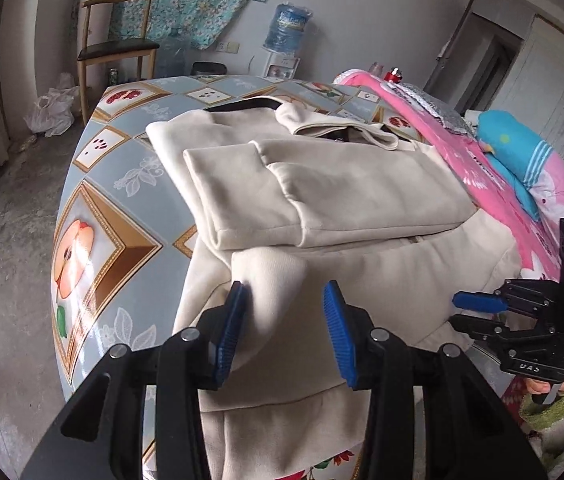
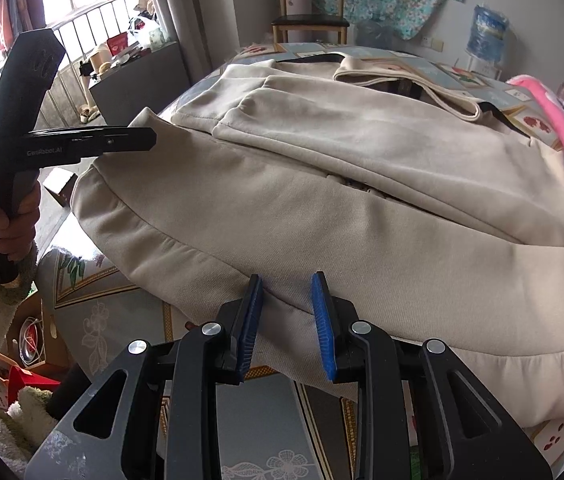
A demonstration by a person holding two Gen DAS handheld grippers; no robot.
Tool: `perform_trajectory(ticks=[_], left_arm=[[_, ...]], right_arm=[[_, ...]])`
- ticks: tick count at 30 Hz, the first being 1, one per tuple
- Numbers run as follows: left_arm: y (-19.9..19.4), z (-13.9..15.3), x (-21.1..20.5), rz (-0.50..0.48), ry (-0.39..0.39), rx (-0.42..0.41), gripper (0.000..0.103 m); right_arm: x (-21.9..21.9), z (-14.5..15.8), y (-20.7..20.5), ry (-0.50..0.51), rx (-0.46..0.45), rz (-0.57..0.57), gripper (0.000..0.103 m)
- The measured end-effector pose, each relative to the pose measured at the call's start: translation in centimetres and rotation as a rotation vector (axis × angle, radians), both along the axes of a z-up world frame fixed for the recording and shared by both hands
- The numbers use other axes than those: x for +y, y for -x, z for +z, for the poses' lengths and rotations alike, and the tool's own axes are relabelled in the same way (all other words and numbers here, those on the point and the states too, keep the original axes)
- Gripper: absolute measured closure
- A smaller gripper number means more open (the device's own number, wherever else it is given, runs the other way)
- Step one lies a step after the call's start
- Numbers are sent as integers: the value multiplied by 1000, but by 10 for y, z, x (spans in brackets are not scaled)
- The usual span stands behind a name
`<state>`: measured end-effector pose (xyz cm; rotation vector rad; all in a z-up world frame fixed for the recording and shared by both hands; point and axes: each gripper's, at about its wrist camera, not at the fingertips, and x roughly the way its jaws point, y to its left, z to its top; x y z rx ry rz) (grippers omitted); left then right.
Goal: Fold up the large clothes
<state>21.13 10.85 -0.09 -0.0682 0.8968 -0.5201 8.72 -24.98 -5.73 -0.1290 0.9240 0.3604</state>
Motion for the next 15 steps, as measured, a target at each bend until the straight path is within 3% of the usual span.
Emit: perform_trajectory(ticks=[7,9,12,15], left_arm=[[-15,-18,12,46,-15,81,64],[-15,-18,14,46,9,90,64],[-9,-11,17,-14,120,82,64],[-5,-9,8,-22,52,61,64]], right_arm=[[0,0,0,0,-3,3,78],[0,0,0,1,-3,3,78],[0,0,0,0,-3,2,78],[0,0,0,0,-2,3,78]])
